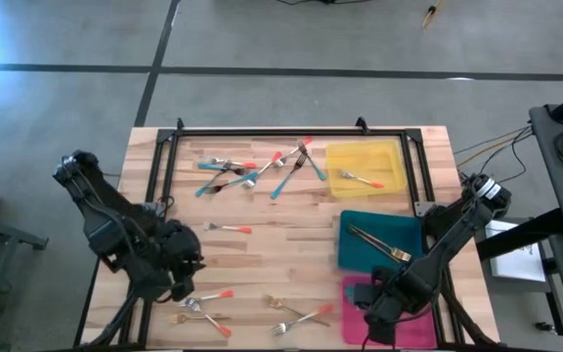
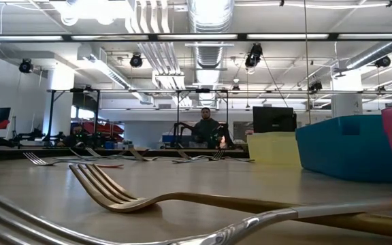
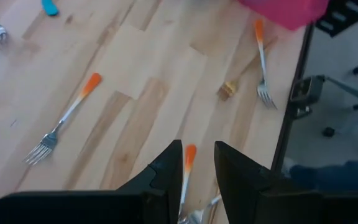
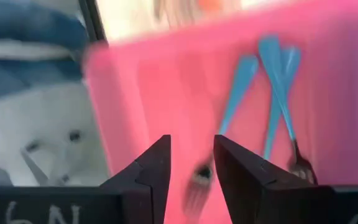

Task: Sort silverware by color (type)
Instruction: Put the orange fork into the yellow bin

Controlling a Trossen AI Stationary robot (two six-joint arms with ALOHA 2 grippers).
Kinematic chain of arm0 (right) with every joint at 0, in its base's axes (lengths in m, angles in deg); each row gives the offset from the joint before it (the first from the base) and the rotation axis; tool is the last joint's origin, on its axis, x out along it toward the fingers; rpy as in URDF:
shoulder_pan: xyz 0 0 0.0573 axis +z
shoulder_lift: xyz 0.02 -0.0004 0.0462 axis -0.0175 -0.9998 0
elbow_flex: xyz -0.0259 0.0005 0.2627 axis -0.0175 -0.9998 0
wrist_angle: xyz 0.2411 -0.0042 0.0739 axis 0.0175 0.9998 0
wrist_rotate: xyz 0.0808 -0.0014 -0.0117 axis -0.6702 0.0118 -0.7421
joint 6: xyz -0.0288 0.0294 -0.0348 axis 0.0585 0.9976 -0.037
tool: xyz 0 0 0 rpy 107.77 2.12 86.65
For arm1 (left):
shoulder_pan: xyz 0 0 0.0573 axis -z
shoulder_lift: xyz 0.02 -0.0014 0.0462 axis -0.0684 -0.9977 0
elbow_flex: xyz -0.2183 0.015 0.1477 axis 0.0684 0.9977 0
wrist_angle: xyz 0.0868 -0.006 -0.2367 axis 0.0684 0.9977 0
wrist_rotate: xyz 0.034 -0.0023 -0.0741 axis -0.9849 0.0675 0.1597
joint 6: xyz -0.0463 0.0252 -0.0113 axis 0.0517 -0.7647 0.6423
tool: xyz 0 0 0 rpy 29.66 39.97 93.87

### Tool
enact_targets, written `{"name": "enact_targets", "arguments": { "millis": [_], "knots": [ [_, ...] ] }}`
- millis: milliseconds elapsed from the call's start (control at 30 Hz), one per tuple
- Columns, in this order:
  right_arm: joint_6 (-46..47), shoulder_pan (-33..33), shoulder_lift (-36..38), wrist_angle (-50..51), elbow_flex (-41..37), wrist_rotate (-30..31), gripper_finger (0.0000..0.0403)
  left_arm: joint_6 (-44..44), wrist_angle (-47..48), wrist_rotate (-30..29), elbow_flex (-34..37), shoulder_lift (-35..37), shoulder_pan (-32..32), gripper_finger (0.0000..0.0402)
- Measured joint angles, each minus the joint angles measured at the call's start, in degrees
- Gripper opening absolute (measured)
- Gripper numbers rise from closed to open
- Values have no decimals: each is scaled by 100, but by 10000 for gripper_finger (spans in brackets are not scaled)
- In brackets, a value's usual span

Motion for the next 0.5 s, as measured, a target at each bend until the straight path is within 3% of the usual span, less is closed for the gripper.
{"name": "enact_targets", "arguments": {
  "millis": [200, 500],
  "knots": [
    [-324, -257, -329, -267, 661, 931, 108, 153, -2, -26, 183, 0, 480, 76],
    [-2305, -751, -1701, -488, 1596, 936, 95, 269, -2, -35, 490, 0, 880, 76]
  ]
}}
